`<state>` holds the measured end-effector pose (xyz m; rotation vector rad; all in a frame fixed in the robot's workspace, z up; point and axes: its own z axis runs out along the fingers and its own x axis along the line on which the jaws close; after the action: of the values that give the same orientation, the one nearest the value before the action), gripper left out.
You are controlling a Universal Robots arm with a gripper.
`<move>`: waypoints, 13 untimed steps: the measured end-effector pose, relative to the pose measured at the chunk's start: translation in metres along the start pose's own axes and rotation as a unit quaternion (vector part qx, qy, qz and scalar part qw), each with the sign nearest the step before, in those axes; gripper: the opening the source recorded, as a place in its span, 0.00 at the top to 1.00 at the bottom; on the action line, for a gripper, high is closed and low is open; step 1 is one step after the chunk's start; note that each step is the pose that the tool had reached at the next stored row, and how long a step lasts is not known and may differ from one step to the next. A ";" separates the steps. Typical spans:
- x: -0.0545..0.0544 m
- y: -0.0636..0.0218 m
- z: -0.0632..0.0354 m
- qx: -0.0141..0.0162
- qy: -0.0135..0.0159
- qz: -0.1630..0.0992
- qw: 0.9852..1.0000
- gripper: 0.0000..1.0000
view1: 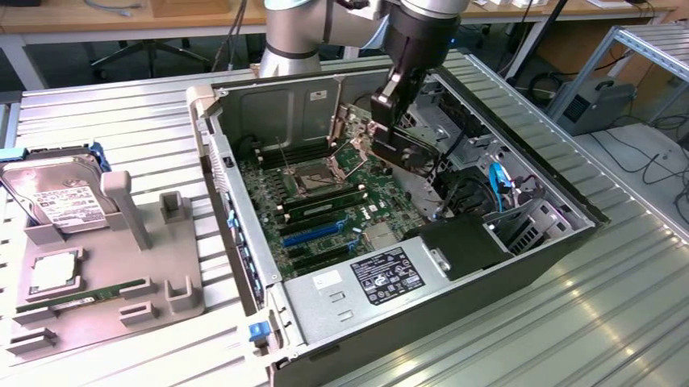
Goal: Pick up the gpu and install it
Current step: 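Insert the gpu into the slot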
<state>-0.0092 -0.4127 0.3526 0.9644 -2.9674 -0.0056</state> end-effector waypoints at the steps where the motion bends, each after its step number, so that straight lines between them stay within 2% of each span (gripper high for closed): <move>1: 0.000 0.0000 0.0000 0.000 0.000 -0.012 1.000 0.73; 4: 0.000 0.0000 0.0001 0.001 0.000 -0.040 0.999 0.73; 7: 0.000 0.0000 0.0002 0.002 0.001 -0.079 0.997 0.73; 10: 0.000 0.0000 0.0004 0.002 0.001 -0.108 0.994 0.73; 11: 0.000 0.0000 0.0004 0.002 0.001 -0.123 0.992 0.73; 13: 0.000 0.0000 0.0005 0.003 0.001 -0.142 0.990 0.73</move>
<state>-0.0092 -0.4127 0.3520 1.3751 -2.8005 -0.0008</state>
